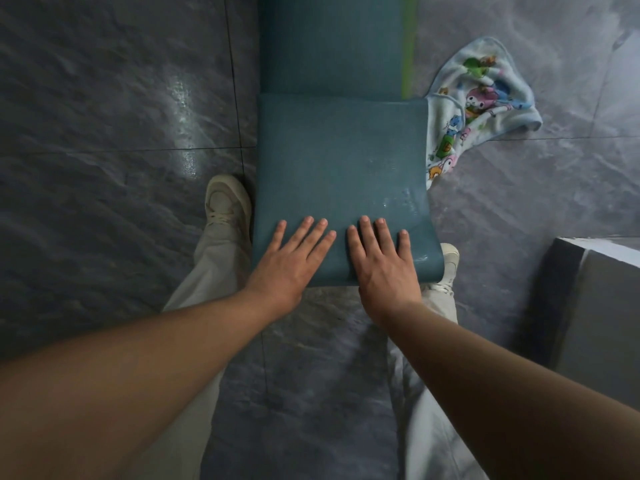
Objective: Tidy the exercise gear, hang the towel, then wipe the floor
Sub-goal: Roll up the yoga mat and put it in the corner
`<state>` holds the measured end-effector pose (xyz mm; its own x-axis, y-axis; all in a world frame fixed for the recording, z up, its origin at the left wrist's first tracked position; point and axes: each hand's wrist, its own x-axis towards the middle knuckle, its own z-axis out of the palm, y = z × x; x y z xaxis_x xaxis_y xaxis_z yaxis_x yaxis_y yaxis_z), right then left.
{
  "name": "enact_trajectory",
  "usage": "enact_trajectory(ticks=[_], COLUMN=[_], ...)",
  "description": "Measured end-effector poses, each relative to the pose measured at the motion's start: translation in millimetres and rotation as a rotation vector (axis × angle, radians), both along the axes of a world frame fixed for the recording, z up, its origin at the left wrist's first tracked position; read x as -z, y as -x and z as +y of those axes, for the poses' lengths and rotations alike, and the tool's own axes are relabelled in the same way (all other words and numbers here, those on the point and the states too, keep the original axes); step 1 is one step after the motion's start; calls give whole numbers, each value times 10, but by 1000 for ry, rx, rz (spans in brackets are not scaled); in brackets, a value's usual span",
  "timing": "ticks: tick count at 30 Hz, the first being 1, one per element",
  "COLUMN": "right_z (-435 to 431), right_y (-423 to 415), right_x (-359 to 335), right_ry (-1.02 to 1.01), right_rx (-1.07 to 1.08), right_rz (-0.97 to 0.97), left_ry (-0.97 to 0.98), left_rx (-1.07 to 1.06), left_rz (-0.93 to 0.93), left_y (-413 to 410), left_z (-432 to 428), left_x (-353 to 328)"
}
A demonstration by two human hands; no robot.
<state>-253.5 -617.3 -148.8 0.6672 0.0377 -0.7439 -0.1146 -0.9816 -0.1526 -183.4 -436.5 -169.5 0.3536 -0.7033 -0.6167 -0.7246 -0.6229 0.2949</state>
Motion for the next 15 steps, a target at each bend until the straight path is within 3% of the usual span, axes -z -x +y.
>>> enact_trajectory(ticks=[7,15], right_z=[223,426], right_y=[243,406], right_x=[-202,-347], right_ry=[-93,-92], right_rx=[-13,-18], right_rz=[95,131], left_ry=[-104,-86], left_rx=[-10,-35], left_rz=[115,176], left_y=[341,480], left_z=[274,468], left_x=[-249,-406])
